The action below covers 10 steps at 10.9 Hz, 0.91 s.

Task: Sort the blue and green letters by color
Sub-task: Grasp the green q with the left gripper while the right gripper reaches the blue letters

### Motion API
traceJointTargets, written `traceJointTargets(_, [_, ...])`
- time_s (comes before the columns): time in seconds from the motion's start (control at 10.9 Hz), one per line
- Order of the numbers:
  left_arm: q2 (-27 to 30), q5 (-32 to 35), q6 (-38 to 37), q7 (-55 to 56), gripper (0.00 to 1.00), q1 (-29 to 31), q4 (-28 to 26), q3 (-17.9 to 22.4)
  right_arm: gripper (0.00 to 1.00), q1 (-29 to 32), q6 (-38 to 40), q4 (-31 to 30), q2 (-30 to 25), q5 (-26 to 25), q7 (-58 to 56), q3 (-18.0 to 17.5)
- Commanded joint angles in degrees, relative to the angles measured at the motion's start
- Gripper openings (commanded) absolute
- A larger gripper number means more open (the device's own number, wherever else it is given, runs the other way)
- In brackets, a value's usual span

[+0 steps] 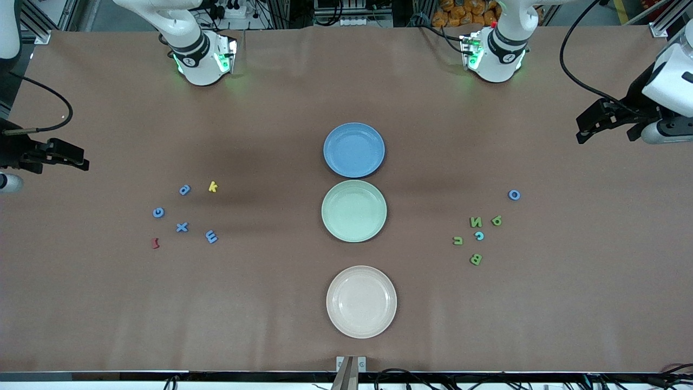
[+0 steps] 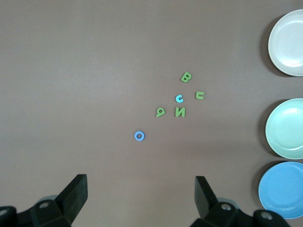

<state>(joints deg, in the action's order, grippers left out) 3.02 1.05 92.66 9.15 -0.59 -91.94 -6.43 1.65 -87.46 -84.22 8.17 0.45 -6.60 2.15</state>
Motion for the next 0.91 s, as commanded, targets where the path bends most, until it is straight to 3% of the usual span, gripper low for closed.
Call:
traceJointTargets(0.0, [0.3,0.9,-1.3,-1.3,1.00,-0.4,0.8,0.1,1.00,0.1,1.3,0.6,0.2,0.4,-0.4,-0.3])
traceJointTargets(0.18, [-0.2,0.9,-1.3,-1.3,1.00,-0.8,0.7,0.0,1.00,0.0,6.4,0.9,-0.2,0.8,-0.7,-0.7])
traceJointTargets(0.55, [-2.4,0.1,-0.3,-1.5,1.00,-1.2,-3.1,-1.1,1.00,-2.2,6.3,1.1,0.2,0.9,-0.8,-1.5])
traceJointTargets(0.82, [-3.1,0.2,9.5,-1.7,1.00,-1.3,-12.6,-1.7,1.00,-3.8,6.4,1.1,0.0,0.9,-0.7,-1.5])
